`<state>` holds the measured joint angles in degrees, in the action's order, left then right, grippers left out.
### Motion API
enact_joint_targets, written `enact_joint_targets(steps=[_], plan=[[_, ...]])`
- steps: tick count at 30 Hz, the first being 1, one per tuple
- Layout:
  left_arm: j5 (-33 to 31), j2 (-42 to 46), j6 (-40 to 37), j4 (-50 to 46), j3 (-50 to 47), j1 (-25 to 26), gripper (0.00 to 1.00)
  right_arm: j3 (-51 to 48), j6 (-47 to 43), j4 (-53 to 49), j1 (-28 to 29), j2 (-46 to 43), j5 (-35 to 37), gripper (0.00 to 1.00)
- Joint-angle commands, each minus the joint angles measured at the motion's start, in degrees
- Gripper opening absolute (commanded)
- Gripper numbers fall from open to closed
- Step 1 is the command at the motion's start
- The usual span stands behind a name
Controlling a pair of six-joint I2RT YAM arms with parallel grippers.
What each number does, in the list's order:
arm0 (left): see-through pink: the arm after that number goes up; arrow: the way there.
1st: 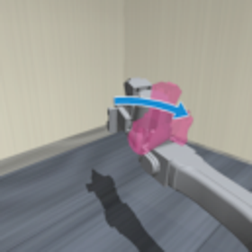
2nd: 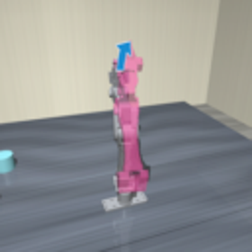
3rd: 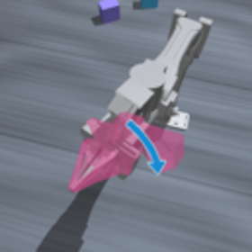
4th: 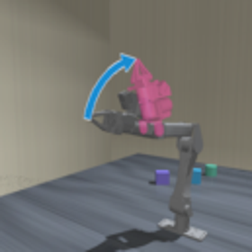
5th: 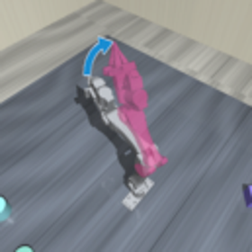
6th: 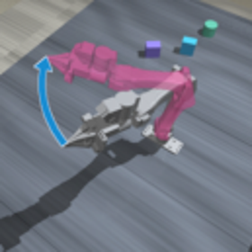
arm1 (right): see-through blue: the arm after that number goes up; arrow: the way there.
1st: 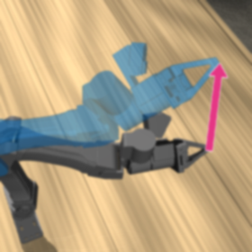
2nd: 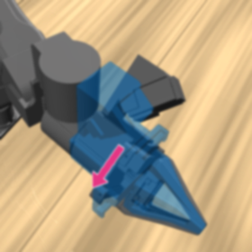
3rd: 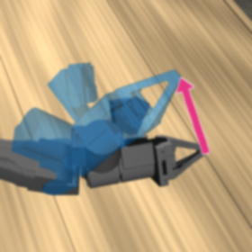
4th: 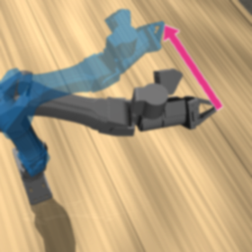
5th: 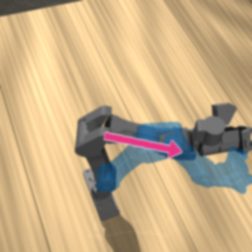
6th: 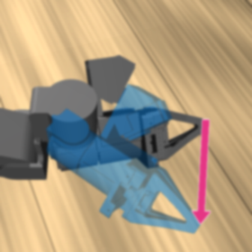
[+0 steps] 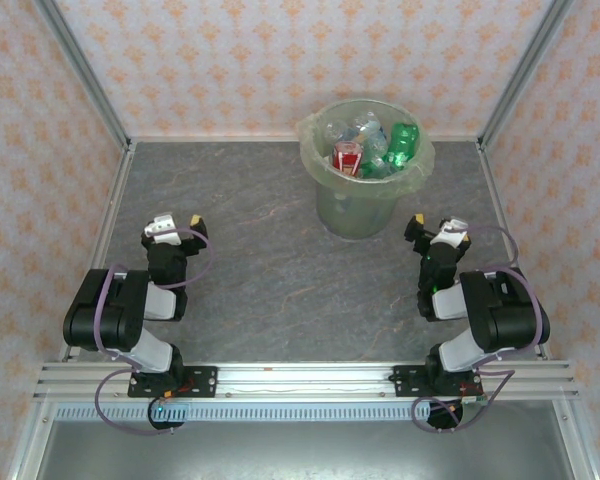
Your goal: Put the plastic bottles in the bin
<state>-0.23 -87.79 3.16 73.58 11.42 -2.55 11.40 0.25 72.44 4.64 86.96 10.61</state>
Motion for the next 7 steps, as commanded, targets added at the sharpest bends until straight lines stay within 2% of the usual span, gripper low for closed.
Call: enact_joint_targets(steps=[1,7], plan=[[3.1,-0.1,-2.4,2.6,0.4,1.0,0.99,0.7,-0.9,0.6,-0.5,0.3,-0.1,1.0],[3.1,0.0,-2.3,2.3,0.6,1.0,0.99,0.8,-0.8,0.6,-0.5,0.2,-0.1,1.0]])
